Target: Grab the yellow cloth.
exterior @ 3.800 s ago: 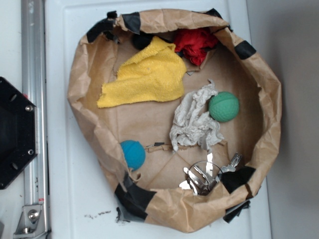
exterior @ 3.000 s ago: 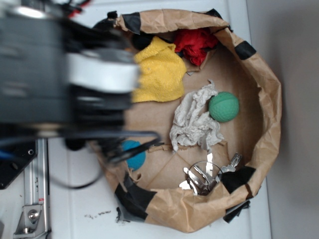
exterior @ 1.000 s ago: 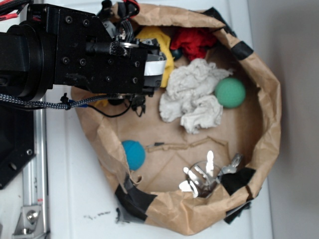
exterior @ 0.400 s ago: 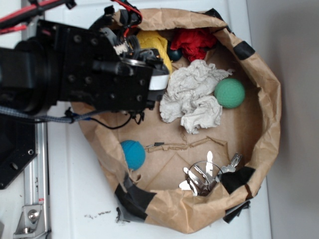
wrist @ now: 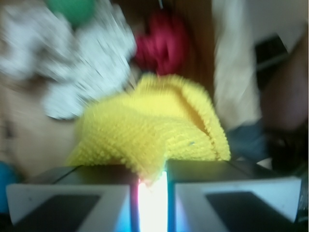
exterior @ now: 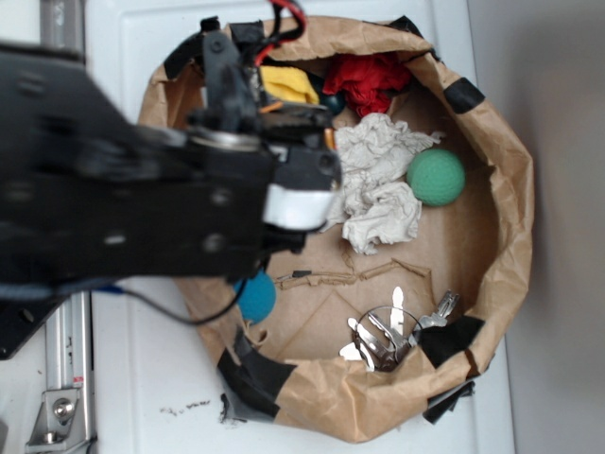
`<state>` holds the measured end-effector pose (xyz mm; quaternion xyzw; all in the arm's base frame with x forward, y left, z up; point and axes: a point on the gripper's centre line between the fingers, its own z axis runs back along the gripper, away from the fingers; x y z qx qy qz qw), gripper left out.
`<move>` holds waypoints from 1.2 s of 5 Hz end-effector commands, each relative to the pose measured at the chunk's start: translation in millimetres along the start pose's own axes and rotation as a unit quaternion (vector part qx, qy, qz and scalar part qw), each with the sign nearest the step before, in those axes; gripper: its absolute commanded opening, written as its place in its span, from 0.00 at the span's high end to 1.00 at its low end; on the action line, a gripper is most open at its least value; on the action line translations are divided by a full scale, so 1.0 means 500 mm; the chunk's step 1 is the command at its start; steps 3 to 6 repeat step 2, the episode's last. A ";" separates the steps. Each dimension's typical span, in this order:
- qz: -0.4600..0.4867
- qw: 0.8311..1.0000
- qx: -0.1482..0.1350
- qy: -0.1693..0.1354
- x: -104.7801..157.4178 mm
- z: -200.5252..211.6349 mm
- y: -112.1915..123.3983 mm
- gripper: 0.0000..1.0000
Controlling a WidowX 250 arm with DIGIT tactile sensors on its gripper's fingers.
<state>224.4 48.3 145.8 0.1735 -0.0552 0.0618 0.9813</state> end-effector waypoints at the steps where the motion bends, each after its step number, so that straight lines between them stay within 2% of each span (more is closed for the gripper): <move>1: -0.069 0.988 -0.073 -0.119 0.045 0.116 0.019 1.00; 2: -0.085 0.987 -0.084 -0.110 0.056 0.102 0.002 1.00; 6: -0.085 0.987 -0.084 -0.110 0.056 0.102 0.002 1.00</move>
